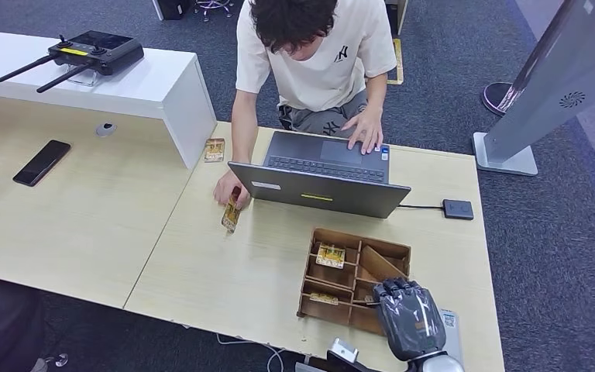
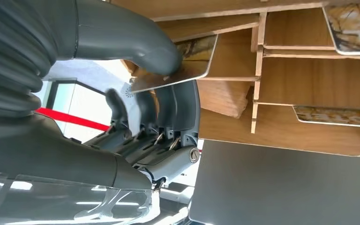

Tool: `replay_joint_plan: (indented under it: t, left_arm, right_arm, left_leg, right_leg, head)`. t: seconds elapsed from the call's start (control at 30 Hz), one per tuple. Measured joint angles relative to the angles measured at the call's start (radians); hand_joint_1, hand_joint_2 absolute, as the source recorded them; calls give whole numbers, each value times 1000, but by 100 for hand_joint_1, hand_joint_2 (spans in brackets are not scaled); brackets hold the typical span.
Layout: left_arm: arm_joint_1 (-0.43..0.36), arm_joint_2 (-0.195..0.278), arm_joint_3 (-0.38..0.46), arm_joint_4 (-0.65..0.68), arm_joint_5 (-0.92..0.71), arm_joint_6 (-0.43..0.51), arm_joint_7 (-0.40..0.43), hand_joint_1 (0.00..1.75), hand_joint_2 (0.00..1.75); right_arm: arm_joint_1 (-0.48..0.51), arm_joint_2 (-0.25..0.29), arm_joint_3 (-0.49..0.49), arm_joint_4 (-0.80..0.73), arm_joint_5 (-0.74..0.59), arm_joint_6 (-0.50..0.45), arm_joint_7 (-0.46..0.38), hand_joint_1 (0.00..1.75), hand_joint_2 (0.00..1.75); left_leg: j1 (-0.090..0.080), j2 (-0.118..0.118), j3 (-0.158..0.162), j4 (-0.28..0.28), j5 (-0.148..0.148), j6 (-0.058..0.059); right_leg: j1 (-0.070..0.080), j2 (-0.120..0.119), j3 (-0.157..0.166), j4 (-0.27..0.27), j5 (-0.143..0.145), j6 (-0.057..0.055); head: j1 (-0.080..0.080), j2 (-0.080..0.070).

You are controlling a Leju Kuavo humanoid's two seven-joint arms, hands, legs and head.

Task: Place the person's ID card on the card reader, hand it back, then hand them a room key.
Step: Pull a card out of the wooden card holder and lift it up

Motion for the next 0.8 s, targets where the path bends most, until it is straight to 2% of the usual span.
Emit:
replay_joint_plan:
  t: [0.47, 0.8]
  left_arm:
    - [0, 0, 7, -9, 5, -6, -7, 0, 0]
    - [0, -2, 27, -14, 3, -6, -8, 0, 0]
  right_arm:
    - [-1, 0, -11, -1, -8, 21, 0, 175, 175]
    - [1, -3, -40, -72, -79, 41, 0, 175, 175]
  left_leg:
    - [0, 0, 1, 0, 0, 0]
    - [0, 0, 1, 0, 0, 0]
  right_leg:
    - [0, 0, 0, 0, 0, 0]
    - [0, 1, 0, 0, 0, 0]
  head:
    - [0, 0]
    - [0, 0]
